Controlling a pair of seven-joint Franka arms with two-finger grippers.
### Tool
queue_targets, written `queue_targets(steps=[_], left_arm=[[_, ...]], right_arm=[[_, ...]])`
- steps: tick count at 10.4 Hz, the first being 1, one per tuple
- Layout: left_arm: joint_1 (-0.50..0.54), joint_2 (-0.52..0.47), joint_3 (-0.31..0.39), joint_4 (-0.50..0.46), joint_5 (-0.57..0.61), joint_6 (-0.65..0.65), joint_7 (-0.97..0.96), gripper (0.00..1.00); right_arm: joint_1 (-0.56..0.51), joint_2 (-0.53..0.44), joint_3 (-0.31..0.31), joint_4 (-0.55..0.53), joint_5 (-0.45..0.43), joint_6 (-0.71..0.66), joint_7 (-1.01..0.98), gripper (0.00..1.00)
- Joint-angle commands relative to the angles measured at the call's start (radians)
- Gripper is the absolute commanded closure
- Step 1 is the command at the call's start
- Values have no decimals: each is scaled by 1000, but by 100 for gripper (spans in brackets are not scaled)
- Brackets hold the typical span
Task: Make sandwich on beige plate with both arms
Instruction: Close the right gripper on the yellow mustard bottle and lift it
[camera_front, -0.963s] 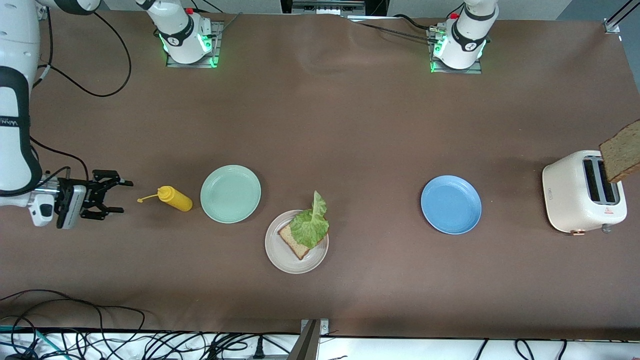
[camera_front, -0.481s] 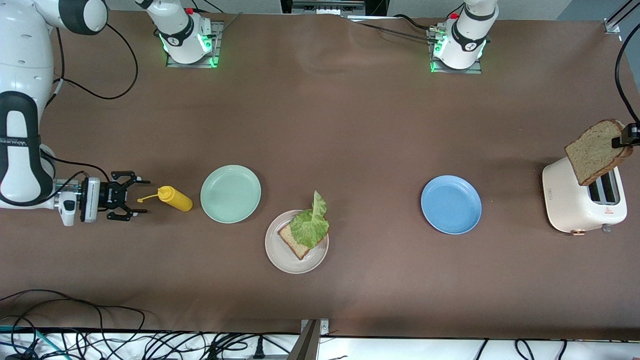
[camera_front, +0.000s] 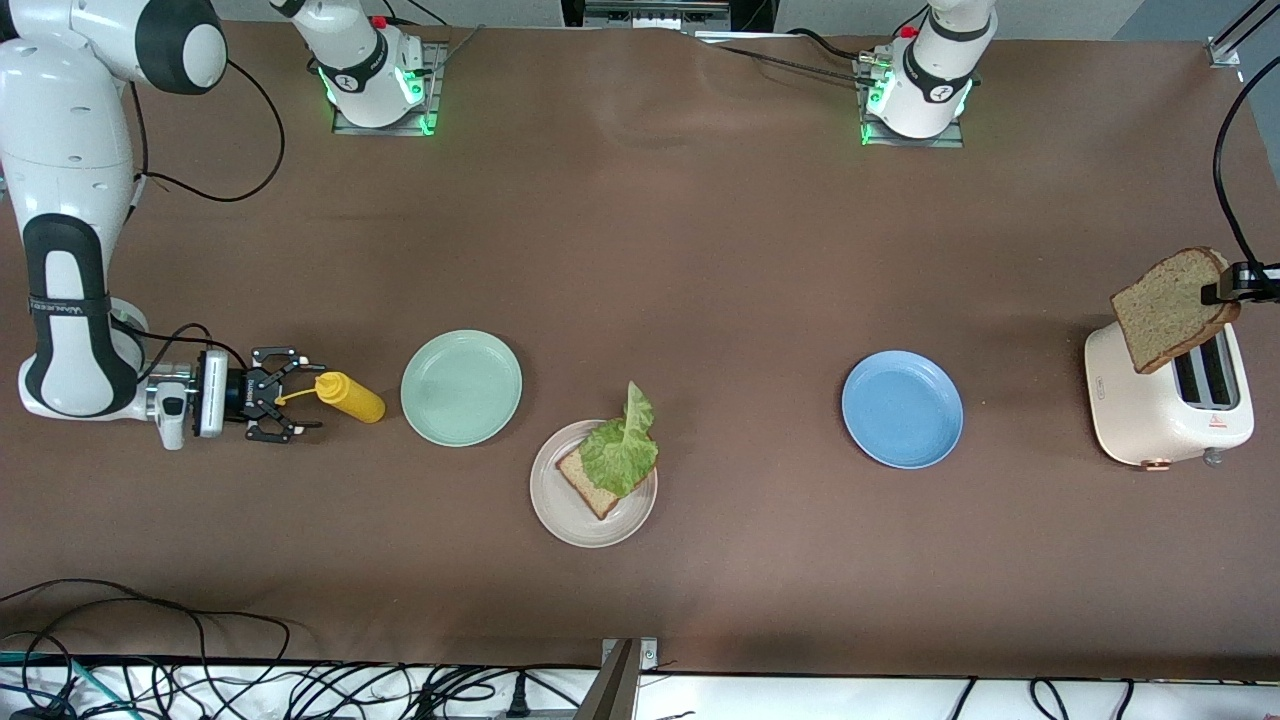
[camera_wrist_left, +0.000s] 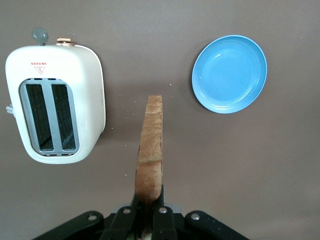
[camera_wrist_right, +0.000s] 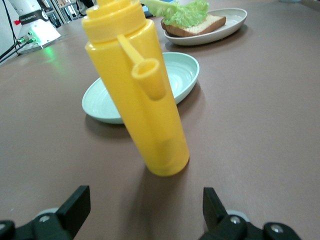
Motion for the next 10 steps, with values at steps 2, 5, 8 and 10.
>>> queue_targets(steps=[2,5,8,10], left_arm=[[5,2,1,5,-24,0,-14,100],[8,8,1,8,-24,2,-11,100],[11,10,1,8,-24,2,-10,100],[11,10,1,8,-27,2,-13,100]], right_arm=[[35,30,9,25,89,-7,-14,0],[62,39,11,25,117,14,-14,0],[71,54,14,25,131,51,-22,28],[71,56,29,25,149,56,-60,80]])
